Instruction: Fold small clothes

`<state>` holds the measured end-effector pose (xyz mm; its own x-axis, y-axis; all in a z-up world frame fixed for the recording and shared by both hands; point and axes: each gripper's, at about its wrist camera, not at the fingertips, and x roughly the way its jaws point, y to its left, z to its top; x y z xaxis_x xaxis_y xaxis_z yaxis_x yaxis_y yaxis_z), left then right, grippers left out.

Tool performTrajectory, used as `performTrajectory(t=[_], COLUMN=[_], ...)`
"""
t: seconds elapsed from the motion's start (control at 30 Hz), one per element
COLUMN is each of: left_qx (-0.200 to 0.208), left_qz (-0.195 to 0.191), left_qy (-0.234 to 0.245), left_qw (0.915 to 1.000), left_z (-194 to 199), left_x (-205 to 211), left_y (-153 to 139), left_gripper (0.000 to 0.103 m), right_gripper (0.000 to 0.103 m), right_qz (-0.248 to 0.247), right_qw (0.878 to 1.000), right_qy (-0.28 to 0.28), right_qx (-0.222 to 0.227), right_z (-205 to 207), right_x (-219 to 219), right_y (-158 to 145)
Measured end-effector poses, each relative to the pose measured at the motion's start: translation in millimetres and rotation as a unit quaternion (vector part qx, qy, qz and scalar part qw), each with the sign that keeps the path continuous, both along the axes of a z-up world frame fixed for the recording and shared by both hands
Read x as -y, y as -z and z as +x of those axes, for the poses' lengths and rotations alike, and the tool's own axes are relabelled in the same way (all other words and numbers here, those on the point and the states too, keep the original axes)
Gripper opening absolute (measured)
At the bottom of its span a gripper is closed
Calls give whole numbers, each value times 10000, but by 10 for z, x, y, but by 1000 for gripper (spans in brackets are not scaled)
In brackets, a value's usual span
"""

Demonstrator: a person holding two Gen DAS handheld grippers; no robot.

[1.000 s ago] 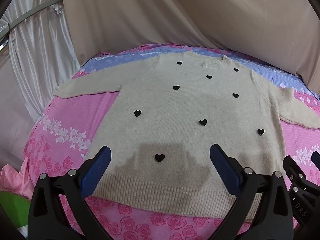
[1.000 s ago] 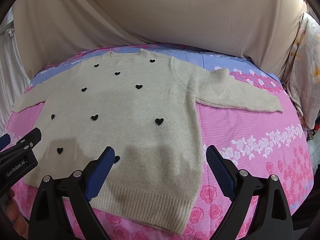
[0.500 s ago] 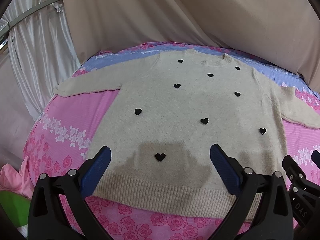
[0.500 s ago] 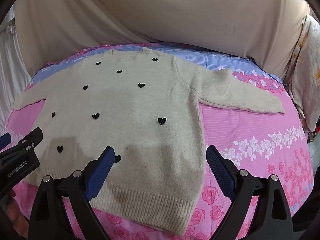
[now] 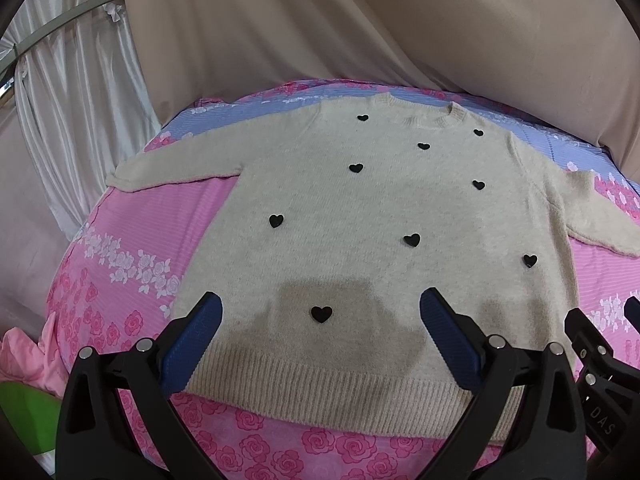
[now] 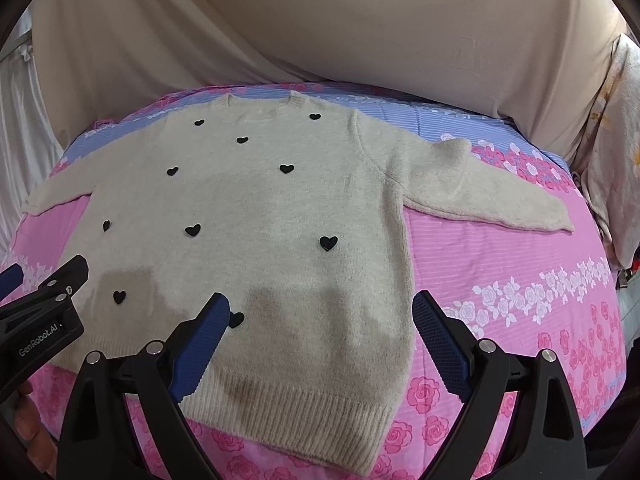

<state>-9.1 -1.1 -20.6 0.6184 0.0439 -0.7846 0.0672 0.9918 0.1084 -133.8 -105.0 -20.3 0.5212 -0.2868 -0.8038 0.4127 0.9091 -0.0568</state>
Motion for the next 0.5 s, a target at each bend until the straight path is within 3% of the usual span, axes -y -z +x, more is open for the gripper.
performTrajectory(t=[0.5], left_qx=[-21], left_qz=[4], left_qy=[-5], left_qw=[10000], left_z=[22], left_x=[16], left_y=[28], left_gripper=[97], right_gripper=[91], right_qz=[47], right_qw=[10000], right_qy=[-28], right_qx=[-46], right_z=[2], right_x=[-4], right_y=[40])
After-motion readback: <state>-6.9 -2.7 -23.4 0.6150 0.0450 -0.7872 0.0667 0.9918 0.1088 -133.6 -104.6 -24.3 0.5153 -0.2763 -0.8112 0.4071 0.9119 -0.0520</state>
